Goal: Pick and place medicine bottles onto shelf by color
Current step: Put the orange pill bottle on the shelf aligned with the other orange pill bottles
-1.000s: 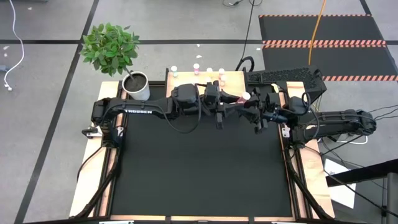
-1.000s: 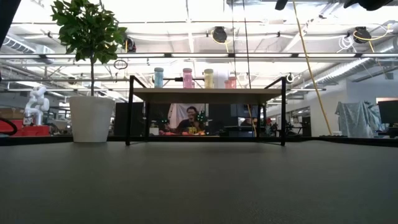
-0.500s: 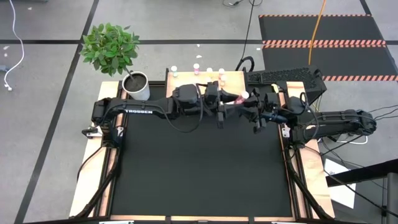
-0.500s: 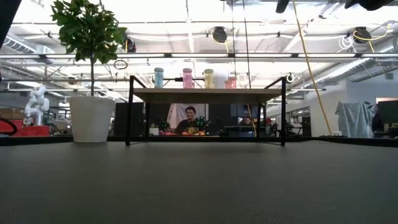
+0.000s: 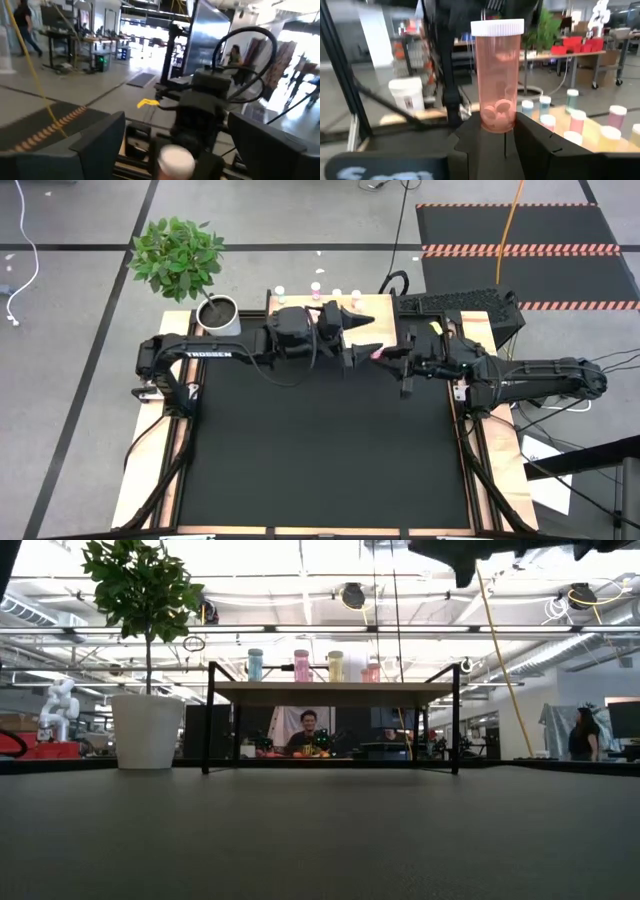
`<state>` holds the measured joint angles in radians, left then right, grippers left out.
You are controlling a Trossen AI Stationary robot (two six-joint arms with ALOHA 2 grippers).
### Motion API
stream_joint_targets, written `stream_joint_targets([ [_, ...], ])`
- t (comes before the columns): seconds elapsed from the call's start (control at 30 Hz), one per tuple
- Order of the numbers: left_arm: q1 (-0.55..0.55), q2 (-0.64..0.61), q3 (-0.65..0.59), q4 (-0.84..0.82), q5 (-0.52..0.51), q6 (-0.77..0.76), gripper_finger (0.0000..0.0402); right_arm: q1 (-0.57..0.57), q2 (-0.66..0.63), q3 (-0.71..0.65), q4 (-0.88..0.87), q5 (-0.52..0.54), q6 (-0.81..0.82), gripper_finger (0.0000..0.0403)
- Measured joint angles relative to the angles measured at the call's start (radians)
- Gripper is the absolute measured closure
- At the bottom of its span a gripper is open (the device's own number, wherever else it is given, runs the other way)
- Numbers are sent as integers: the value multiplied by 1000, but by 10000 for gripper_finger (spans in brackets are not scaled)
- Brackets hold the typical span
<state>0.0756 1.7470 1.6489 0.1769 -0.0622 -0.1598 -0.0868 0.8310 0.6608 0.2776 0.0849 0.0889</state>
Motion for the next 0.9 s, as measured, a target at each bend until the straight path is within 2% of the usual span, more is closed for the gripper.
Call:
stream_joint_targets([
  [0.1,-2,-9,0,-14,8,66,56,0,1,-1,-63,0,-23,303],
  [0.3,-27,22,0,-182,20,127,89,0,8,-1,-88,-1,-66,303],
  [0.57,-29,46,0,-203,6,128,113,1,64,-2,-142,-5,-78,303],
  [0.9,-28,46,2,-284,-7,156,170,1,74,-2,-128,-5,-64,303],
])
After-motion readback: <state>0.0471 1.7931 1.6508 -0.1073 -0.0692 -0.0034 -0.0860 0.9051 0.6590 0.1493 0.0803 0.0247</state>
